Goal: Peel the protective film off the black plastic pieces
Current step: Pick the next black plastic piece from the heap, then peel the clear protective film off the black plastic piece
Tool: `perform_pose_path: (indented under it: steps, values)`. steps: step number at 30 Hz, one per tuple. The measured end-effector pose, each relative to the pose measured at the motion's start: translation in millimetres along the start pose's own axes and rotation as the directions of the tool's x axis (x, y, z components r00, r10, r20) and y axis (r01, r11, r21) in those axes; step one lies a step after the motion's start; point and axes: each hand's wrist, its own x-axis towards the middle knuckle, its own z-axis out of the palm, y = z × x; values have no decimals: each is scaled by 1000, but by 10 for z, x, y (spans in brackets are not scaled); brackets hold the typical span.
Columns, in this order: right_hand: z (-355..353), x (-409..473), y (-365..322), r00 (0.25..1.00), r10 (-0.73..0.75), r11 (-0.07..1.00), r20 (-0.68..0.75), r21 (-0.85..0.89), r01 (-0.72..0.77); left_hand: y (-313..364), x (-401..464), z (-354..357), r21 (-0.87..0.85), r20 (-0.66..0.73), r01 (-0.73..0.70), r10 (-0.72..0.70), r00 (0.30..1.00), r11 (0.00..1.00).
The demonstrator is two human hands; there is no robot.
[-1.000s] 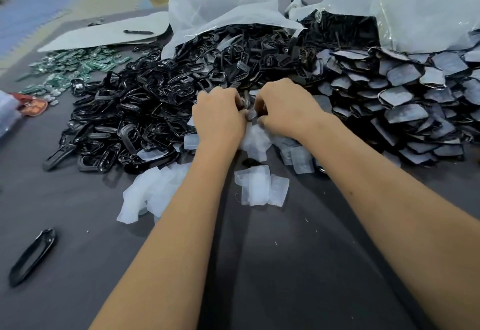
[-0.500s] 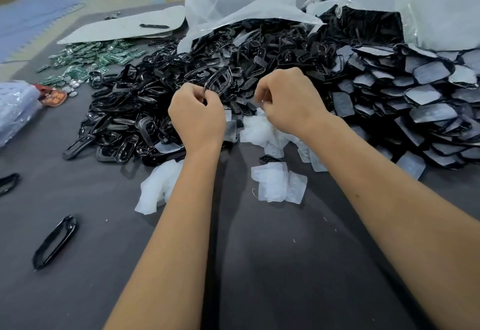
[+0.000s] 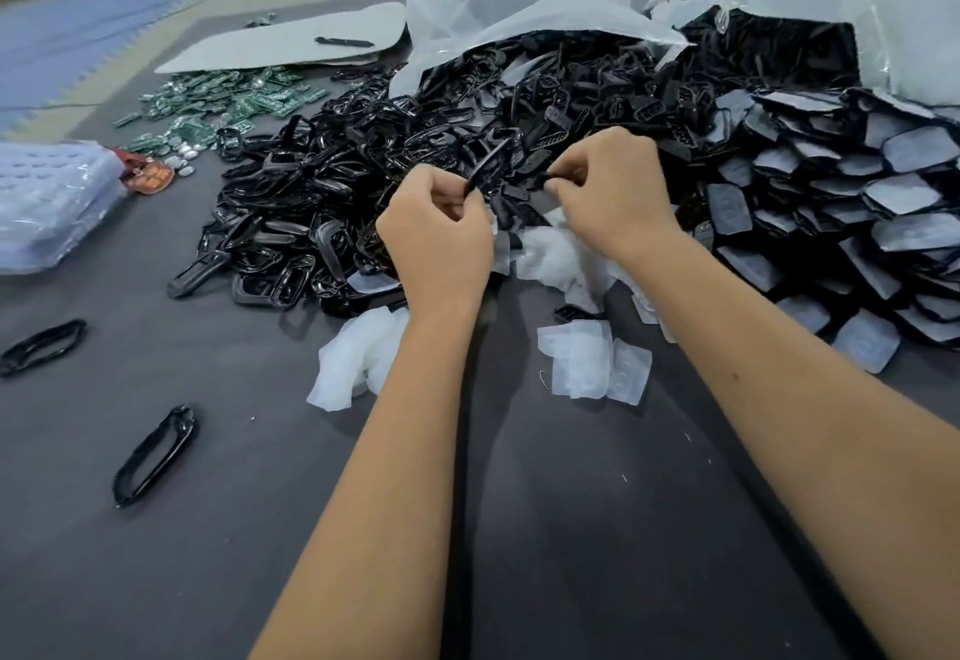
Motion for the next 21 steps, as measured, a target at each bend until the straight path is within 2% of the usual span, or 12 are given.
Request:
perform_pose_path:
  steps: [2, 4, 6, 8, 11, 16, 21]
  values:
    - [-62, -97, 43, 997, 69, 956, -32, 289, -57, 26, -11, 6, -16, 28, -2, 2, 1000, 1000]
    - [-87, -221, 73, 988, 148, 765, 43, 628, -142, 55, -36, 6, -15, 37, -6, 7, 999, 1000]
    - [-72, -341, 108, 979, 168, 584, 117, 788, -194, 96, -71, 9, -14, 56, -16, 17, 998, 1000]
    - [-40, -426, 151, 974, 166, 498, 152, 840, -216, 118, -121, 19, -23, 91, -28, 30, 995, 999]
    - [2, -489, 193, 978, 143, 457, 150, 867, -200, 123, -193, 22, -19, 114, -20, 22, 993, 1000]
    - [-4, -561, 206, 993, 50, 463, 109, 878, -120, 102, -245, 53, -10, 119, -15, 16, 993, 1000]
    - [8, -554, 188, 994, 42, 458, 103, 882, -111, 83, -257, 114, -43, 118, -17, 22, 993, 999]
